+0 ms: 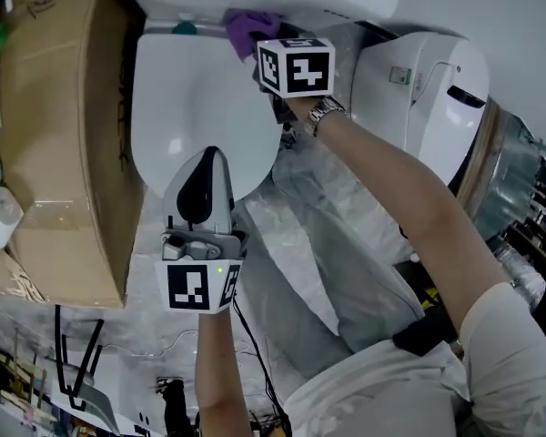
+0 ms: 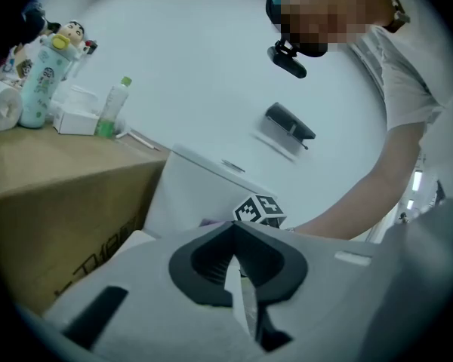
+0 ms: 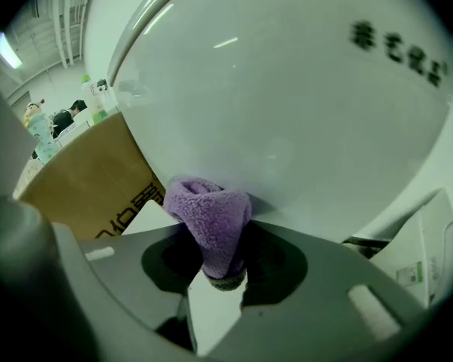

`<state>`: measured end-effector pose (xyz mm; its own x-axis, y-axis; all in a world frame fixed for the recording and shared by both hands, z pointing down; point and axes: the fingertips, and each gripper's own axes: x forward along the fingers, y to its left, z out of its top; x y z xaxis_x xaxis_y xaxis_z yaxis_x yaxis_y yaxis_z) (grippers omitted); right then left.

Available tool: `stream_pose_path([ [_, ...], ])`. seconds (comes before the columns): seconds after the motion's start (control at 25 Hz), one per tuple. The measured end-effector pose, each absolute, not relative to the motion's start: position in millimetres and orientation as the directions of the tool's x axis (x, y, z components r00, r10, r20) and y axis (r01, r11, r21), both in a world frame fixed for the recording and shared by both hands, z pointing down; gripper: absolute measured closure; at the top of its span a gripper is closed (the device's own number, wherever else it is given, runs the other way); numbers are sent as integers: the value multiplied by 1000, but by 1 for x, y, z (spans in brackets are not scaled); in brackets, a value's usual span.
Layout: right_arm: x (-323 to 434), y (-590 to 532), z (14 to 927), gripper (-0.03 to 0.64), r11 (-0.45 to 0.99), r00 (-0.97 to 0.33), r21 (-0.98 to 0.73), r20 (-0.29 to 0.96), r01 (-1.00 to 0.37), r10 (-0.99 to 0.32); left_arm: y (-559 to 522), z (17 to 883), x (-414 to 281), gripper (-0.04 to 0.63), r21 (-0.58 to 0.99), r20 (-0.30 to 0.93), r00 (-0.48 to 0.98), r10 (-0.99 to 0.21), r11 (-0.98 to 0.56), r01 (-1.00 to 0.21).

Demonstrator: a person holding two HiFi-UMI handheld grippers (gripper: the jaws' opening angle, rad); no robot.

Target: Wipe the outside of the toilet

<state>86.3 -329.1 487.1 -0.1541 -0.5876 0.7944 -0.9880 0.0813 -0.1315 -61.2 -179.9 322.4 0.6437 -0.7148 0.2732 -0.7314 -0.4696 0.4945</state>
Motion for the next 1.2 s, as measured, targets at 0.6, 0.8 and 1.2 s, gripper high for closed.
stream_pose_path([
  [0.6, 198, -284, 493, 486, 27, -24, -10, 807, -1000, -590, -166, 318, -8, 591, 491, 269, 705, -657, -535, -687],
  [0.8, 217, -274, 499, 488, -11, 51, 55, 811, -998, -582, -165, 325, -24, 591, 500, 277, 683, -676, -506, -703],
  [1.2, 148, -254, 510, 488, 44, -31, -7, 831, -999, -555, -177, 327, -69, 591, 502, 272, 648, -711, -470, -726],
])
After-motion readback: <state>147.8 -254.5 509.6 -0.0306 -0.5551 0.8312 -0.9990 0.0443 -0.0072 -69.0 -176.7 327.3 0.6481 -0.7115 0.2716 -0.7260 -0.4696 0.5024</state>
